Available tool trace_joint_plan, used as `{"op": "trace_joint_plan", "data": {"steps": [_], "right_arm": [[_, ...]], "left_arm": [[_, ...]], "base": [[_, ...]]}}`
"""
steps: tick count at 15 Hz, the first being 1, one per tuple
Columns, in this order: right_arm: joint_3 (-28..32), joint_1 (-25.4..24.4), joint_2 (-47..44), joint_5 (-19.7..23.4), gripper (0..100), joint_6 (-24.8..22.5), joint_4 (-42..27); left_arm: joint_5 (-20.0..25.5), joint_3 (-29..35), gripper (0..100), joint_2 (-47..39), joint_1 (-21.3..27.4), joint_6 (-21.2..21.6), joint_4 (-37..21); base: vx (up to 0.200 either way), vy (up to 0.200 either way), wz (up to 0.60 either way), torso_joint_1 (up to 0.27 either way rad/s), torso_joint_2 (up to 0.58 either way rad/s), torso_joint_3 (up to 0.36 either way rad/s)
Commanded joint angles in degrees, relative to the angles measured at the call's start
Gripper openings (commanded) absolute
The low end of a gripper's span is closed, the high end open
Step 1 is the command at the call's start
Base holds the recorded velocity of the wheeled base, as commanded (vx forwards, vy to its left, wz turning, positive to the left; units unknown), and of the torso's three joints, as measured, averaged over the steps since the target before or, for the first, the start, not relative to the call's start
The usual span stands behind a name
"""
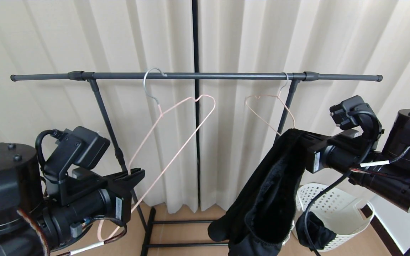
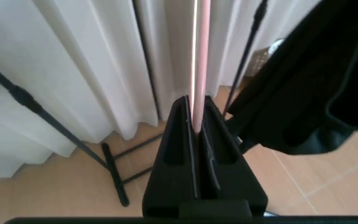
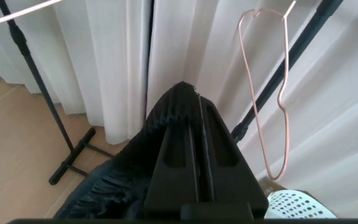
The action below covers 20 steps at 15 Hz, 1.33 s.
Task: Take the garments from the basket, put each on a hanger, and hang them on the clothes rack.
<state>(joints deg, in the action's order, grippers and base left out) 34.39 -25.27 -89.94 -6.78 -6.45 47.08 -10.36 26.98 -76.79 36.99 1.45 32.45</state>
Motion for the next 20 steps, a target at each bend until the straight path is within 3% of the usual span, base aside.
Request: {"op": "trace_joint_plan", "data": {"steps": [1,2,4,7,9,15,20], "right_arm": [[1.1,-0.5,-3.0,-2.4,0,-0.1,0.0],[1.1,-0.5,-3.0,-2.4,0,-0.1,0.0],[4.2,-0.5,-8.5,-8.6,0,-0.1,0.3],[8.0,-0.1,-13.2,-14.0,0,-0.1,0.4],[10.5,0.7,-16.0,-18.3,0,-0.1,0.6],[11.0,0.4,-15.4,-18.8,0,0.0,0.6],[8.9,-5.8,-13.2,-23.3,0,0.0,0.4]], "left_arm": [[3.5,-6.4,0,1.0,-0.2,0.3,4.0],[3.5,-6.4,0,1.0,-0.2,0.3,4.0],[10.2,-11.9,0,0.6,-0.2,0.7,11.1],[16.0,-13.1,0,0.6,-0.2,1.7,11.3],[21.3,-15.1,0,0.1,0.1,6.4,11.3],[22.1,-14.3,0,-4.6,3.4,7.8,11.3],[21.8,-11.5,0,-10.5,3.4,6.7,13.4]], "base": [[0.000,0.000,0.00,0.000,0.00,0.000],[0.000,0.000,0.00,0.000,0.00,0.000],[0.000,0.000,0.00,0.000,0.00,0.000],[0.000,0.000,0.00,0.000,0.00,0.000],[0.000,0.000,0.00,0.000,0.00,0.000],[0.000,0.000,0.00,0.000,0.00,0.000],[0.000,0.000,0.00,0.000,0.00,0.000]]}}
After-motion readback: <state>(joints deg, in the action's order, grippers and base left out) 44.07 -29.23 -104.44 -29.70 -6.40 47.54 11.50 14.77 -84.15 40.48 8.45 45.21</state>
